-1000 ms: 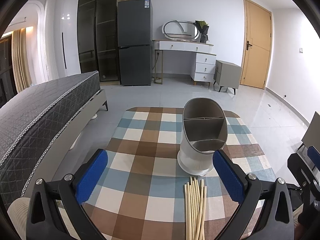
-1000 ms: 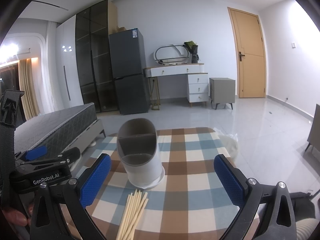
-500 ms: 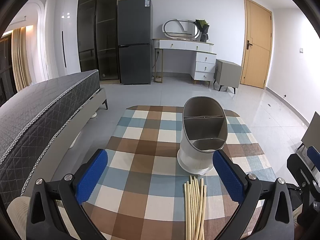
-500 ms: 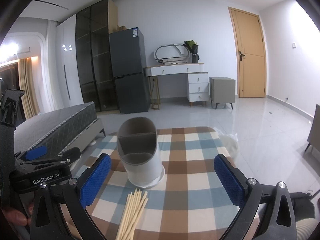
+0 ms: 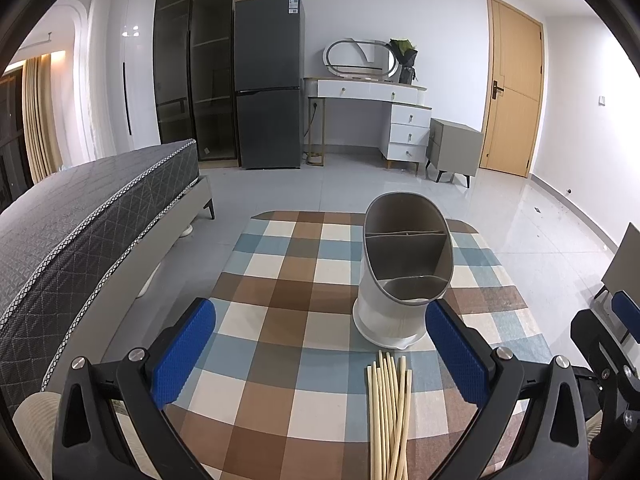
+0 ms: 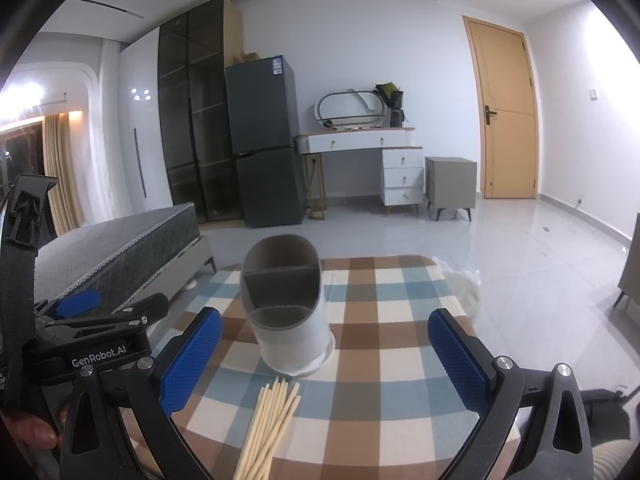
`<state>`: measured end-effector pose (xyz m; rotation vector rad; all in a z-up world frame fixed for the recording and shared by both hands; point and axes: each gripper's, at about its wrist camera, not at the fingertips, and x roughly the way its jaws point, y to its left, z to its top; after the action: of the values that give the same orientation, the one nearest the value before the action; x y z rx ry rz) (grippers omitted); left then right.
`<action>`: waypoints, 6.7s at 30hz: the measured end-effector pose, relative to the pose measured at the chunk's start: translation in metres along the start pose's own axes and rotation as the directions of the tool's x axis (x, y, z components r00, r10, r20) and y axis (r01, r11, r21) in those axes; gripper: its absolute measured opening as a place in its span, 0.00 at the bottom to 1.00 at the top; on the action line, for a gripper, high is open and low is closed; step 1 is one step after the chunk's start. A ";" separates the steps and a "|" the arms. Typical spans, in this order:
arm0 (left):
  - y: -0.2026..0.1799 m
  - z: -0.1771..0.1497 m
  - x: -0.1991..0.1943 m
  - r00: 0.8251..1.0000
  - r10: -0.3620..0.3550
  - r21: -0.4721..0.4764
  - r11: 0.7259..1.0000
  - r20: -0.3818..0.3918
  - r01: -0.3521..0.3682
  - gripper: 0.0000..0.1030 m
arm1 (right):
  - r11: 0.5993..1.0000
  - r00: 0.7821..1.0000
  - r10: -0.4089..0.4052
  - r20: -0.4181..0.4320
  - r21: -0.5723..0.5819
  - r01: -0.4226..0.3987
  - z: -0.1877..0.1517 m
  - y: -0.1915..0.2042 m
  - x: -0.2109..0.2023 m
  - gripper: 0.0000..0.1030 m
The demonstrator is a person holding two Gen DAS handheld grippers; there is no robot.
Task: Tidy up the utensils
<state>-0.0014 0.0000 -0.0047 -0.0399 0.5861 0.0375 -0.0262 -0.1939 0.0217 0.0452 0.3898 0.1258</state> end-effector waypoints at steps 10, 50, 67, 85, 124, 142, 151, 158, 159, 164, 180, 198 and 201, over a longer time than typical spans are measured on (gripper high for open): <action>-0.002 0.001 0.003 1.000 -0.015 -0.001 1.000 -0.009 0.015 0.99 | 1.000 0.999 0.012 -0.031 0.017 -0.012 0.000 -0.001 0.003 1.00; 0.070 -0.017 0.124 0.864 0.038 -0.232 0.957 -0.502 -0.176 0.99 | 1.000 0.623 0.010 -0.782 0.000 -0.016 -0.091 0.014 0.210 0.36; 0.070 -0.023 0.130 0.845 0.076 -0.197 0.958 -0.529 -0.209 0.99 | 0.997 0.630 0.002 -0.777 -0.050 -0.066 -0.095 0.034 0.205 0.07; 0.002 -0.073 0.147 0.773 0.023 0.020 1.000 -0.634 -0.013 0.96 | 0.914 0.838 0.250 -0.486 0.403 -0.038 -0.039 -0.061 0.155 0.05; -0.015 -0.071 0.138 0.771 0.000 -0.042 0.999 -0.637 -0.034 0.83 | 0.860 0.894 0.283 -0.347 0.505 -0.076 -0.019 -0.091 0.128 0.05; -0.022 -0.070 0.144 0.763 0.074 0.022 0.997 -0.642 -0.078 0.83 | 0.856 0.892 0.282 -0.354 0.513 -0.067 -0.019 -0.091 0.130 0.05; -0.024 -0.071 0.144 0.762 0.064 0.038 0.998 -0.645 -0.051 0.84 | 0.857 0.894 0.280 -0.351 0.512 -0.067 -0.020 -0.092 0.129 0.05; -0.008 -0.075 0.151 0.741 0.056 -0.013 0.996 -0.670 -0.087 0.83 | 0.853 0.893 0.280 -0.352 0.518 -0.064 -0.021 -0.093 0.129 0.05; -0.009 -0.075 0.151 0.744 0.064 -0.001 0.996 -0.665 -0.087 0.83 | 0.853 0.893 0.281 -0.352 0.518 -0.064 -0.021 -0.092 0.129 0.05; -0.020 -0.070 0.149 0.763 0.045 0.020 0.999 -0.644 -0.042 0.55 | 0.852 0.892 0.283 -0.354 0.519 -0.065 -0.021 -0.093 0.129 0.05; -0.011 -0.036 0.126 0.864 -0.120 -0.099 0.992 -0.488 0.082 0.02 | 0.907 0.913 0.253 -0.321 0.406 -0.108 -0.011 -0.068 0.113 0.05; 0.003 0.004 0.043 0.946 -0.258 -0.105 0.965 -0.199 0.241 0.02 | 0.976 0.962 0.156 -0.224 0.185 -0.115 0.000 -0.015 0.050 0.05; 0.006 0.009 0.036 0.946 -0.272 -0.114 0.960 -0.178 0.254 0.02 | 0.979 0.964 0.148 -0.220 0.171 -0.112 0.002 -0.011 0.044 0.05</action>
<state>0.0331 0.0074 -0.0172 -0.2111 0.7683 -0.2026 0.0158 -0.1994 0.0065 0.2136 0.6301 0.2319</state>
